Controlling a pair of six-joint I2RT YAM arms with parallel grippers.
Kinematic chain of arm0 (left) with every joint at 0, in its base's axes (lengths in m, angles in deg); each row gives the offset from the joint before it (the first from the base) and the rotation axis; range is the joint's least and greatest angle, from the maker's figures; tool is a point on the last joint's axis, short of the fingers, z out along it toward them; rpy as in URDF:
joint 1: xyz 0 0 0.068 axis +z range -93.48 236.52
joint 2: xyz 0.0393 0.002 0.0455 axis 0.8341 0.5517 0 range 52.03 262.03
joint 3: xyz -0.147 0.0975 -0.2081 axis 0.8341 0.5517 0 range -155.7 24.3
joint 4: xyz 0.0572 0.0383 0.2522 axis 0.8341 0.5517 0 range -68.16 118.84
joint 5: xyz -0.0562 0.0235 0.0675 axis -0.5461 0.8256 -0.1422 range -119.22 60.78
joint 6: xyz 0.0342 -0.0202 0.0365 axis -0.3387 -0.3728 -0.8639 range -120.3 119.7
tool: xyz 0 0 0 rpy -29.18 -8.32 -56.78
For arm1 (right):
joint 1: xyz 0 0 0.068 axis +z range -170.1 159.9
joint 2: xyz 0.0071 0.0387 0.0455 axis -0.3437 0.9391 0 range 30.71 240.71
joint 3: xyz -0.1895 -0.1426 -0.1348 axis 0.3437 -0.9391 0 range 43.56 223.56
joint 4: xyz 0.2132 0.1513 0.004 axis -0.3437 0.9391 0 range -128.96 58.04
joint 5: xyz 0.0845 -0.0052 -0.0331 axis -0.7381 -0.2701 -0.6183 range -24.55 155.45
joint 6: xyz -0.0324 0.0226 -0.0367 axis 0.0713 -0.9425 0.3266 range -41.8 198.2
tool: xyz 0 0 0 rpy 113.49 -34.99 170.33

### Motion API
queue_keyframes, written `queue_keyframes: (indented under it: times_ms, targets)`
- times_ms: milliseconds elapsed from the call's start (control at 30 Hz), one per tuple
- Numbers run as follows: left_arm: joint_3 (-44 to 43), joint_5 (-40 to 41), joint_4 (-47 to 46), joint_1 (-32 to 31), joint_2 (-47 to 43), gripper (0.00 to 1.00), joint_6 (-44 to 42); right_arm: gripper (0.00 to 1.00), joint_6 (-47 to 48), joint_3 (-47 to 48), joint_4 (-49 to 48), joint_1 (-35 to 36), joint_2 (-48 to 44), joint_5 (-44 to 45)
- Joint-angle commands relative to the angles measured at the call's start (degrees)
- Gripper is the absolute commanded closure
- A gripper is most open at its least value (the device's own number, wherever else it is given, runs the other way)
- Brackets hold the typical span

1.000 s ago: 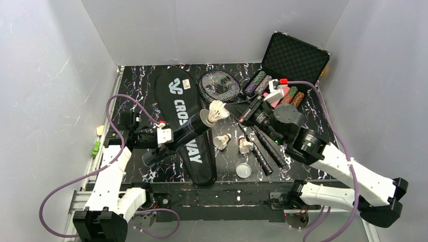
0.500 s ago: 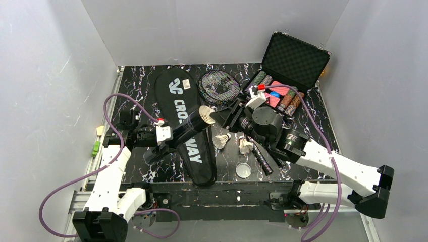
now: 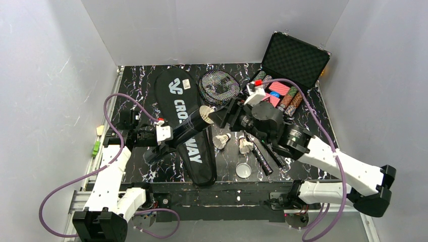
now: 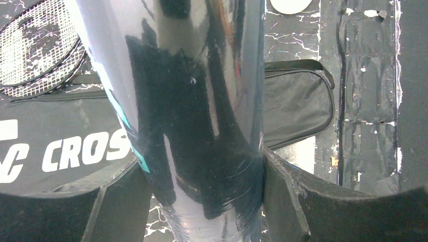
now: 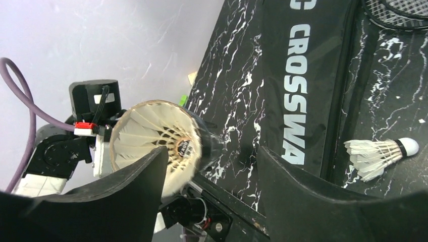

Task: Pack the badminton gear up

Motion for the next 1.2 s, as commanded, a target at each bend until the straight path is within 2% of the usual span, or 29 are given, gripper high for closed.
queue_keyframes:
  times_ms: [0, 133, 233, 433, 633, 700, 900, 1167]
  targets:
    - [-1.7, -2.4, -0.8, -0.2, -0.3, 1.0, -0.1, 0.24, 2.7, 8.0, 5.7, 0.4, 5.0, -4.6]
    - [0.2, -0.5, -1.0, -0.2, -1.0, 1.0, 1.6, 0.2, 4.5, 8.0, 8.2, 0.4, 0.7, 0.2]
    - [2.8, 0.9, -2.0, -0.2, -2.1, 1.0, 2.3, 0.17, 5.8, 7.2, 13.5, 0.4, -2.9, 5.6]
    - [7.1, 5.4, -8.6, -0.1, -3.3, 0.99, 7.0, 0.15, 6.2, -2.3, 19.9, 0.4, -6.7, 10.5]
    - [8.6, 9.9, -10.5, 0.9, -1.7, 1.0, 6.6, 0.16, 5.2, -8.8, 22.5, 0.7, 2.9, 12.7]
    - [8.8, 9.9, -9.8, 4.3, -1.2, 1.0, 5.2, 0.18, 6.3, -10.0, 20.0, 1.9, 6.6, 14.3]
    - [7.2, 9.6, -5.8, 9.7, 1.5, 1.0, -0.3, 0.21, 10.7, -8.2, 14.5, 5.7, 18.1, 20.1]
    - [7.0, 7.9, -4.7, 10.8, 1.1, 1.0, -1.7, 0.28, 12.9, -5.7, 6.6, 6.4, 28.9, 21.4]
